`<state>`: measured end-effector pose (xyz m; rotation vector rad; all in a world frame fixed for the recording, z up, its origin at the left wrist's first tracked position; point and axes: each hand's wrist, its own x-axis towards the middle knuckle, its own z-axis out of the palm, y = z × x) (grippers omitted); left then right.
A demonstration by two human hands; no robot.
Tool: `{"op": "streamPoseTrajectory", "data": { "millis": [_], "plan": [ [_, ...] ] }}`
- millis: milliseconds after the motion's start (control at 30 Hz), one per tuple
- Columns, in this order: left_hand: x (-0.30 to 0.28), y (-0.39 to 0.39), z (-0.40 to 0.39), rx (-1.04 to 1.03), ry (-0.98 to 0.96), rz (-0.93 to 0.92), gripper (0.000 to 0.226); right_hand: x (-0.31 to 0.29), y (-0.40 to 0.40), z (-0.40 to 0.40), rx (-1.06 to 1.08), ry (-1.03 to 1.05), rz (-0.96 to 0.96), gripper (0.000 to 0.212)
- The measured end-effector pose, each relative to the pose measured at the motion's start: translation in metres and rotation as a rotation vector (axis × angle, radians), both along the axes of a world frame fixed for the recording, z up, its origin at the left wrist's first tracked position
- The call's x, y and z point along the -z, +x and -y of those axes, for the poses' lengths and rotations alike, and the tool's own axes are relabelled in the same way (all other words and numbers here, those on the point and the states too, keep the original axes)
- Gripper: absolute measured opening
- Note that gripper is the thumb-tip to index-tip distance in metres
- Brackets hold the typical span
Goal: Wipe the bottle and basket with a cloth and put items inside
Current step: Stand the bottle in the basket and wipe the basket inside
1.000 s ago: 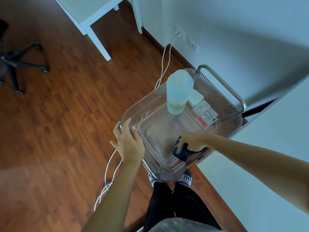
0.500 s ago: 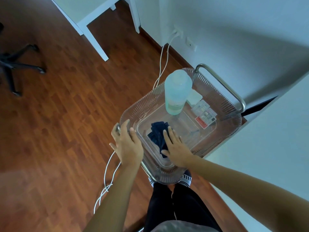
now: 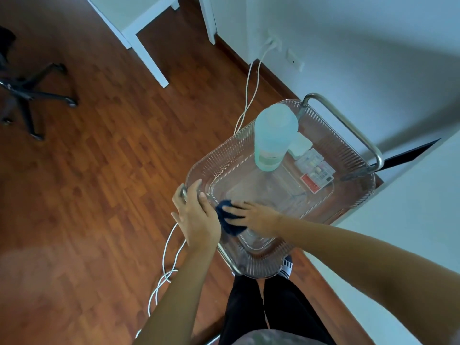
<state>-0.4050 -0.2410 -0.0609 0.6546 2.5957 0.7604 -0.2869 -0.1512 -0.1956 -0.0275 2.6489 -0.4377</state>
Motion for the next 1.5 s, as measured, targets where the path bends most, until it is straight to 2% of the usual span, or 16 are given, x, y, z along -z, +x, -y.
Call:
{"op": "streamPoseTrajectory", "data": {
  "millis": [133,200,367,500,600,800,1100,1200,1333,1367,1433,1500],
  "plan": [
    [-0.002,0.002,-0.001,0.006,-0.005,0.010,0.033,-0.010,0.036,-0.018,-0.231,-0.039,0.111,0.070],
    [-0.002,0.002,-0.001,-0.001,-0.004,0.010,0.033,-0.014,0.050,-0.035,-0.246,-0.004,0.135,0.071],
    [-0.002,0.004,-0.002,-0.022,0.019,-0.002,0.032,-0.014,0.058,-0.065,0.081,0.133,0.087,0.073],
    [0.000,0.002,-0.001,-0.024,0.015,-0.010,0.032,-0.007,0.009,-0.022,0.346,0.087,0.105,0.069],
    [0.000,0.002,0.000,-0.020,0.018,-0.028,0.031,-0.002,-0.012,0.004,0.503,0.018,0.072,0.076],
    [0.001,0.004,0.000,0.008,0.012,-0.061,0.031,0.000,0.021,0.002,0.216,0.035,0.088,0.066],
    [-0.004,0.004,-0.001,0.013,-0.007,-0.010,0.032,-0.058,0.050,0.008,0.395,-0.132,0.327,0.059],
    [-0.006,0.002,-0.001,0.029,-0.018,0.001,0.032,-0.078,0.053,0.010,0.665,-0.304,0.322,0.049],
    [-0.008,0.000,0.000,0.082,-0.045,0.033,0.037,-0.109,0.064,0.007,1.078,-0.512,0.132,0.051],
    [-0.009,-0.001,0.000,0.089,-0.061,0.037,0.041,-0.118,0.068,0.008,1.222,-0.632,0.065,0.052],
    [-0.012,-0.001,0.003,0.124,-0.106,0.010,0.051,-0.135,0.079,0.014,1.502,-1.005,-0.095,0.057],
    [-0.014,0.002,0.010,0.227,-0.114,-0.074,0.056,-0.152,0.089,0.023,1.684,-1.346,-0.247,0.051]
  ]
}}
